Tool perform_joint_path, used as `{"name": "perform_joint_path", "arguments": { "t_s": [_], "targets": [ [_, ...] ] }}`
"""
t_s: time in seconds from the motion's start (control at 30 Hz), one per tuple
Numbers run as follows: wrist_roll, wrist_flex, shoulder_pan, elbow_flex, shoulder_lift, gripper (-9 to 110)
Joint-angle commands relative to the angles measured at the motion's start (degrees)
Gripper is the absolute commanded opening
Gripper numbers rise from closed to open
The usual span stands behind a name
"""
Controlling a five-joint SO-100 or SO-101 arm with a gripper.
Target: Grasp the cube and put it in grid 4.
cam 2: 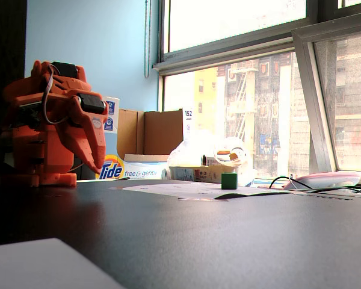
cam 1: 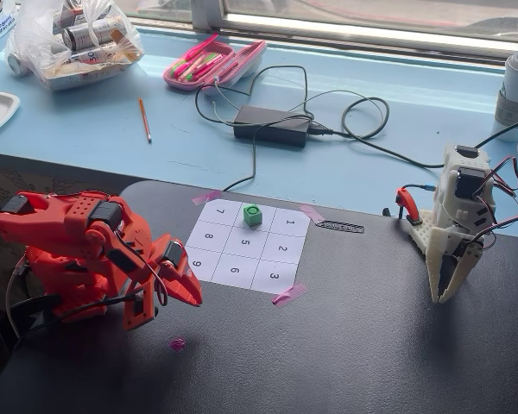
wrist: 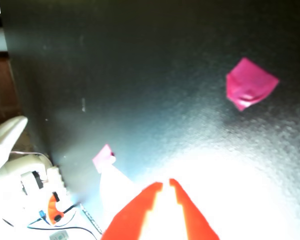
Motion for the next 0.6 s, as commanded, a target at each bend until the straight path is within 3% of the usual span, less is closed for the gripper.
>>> {"name": "perform_joint_path", "arguments": {
  "t_s": [0.0,0.57],
  "targets": [
    [0.44,-0.53,0.26,3.60,0.62,0],
    [0.88,-0.53,0.62,3.69,0.62,0]
  ]
}}
